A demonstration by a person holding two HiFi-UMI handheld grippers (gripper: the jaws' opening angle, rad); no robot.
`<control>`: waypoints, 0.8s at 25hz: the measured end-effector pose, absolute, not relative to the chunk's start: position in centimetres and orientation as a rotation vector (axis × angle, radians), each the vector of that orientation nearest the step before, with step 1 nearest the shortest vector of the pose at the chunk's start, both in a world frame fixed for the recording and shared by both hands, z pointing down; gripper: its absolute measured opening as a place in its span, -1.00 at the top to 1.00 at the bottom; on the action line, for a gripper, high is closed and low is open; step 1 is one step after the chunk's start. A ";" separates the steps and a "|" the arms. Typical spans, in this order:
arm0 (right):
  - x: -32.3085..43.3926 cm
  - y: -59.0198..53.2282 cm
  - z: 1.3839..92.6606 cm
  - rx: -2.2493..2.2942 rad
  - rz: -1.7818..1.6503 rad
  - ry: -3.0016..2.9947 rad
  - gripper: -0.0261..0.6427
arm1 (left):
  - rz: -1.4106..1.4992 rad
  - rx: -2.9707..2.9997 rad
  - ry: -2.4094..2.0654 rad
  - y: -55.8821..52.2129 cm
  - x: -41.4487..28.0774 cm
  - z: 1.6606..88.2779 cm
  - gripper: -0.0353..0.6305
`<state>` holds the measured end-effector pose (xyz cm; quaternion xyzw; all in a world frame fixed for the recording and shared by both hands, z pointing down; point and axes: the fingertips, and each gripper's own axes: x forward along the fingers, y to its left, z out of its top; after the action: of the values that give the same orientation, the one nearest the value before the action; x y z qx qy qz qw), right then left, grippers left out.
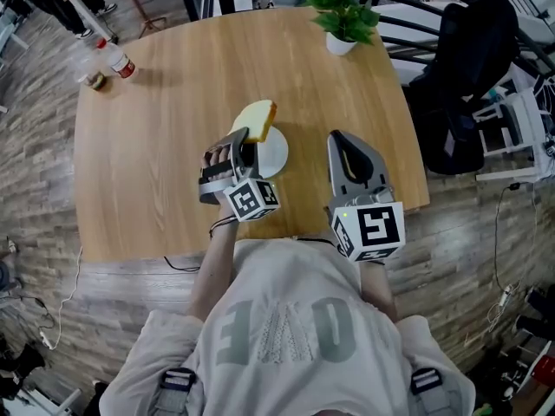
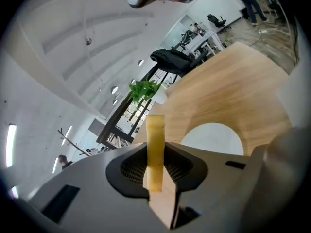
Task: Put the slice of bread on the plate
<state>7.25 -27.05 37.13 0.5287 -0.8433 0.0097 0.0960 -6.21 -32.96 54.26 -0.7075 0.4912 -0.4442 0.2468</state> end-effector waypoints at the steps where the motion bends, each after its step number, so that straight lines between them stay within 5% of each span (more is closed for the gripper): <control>1: 7.2 -27.1 37.3 1.564 0.031 -2.494 0.86 | -1.237 -1.922 1.308 -32.8 -6.1 54.8 0.62; 20: 6.9 -26.9 38.3 1.580 0.095 -2.495 0.86 | -1.456 -1.969 1.071 -30.6 -5.2 61.0 0.62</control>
<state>6.94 -26.88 38.26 0.5324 -0.8407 0.0319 0.0932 -5.23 -30.62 60.97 -0.7166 0.3897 -0.5297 0.2323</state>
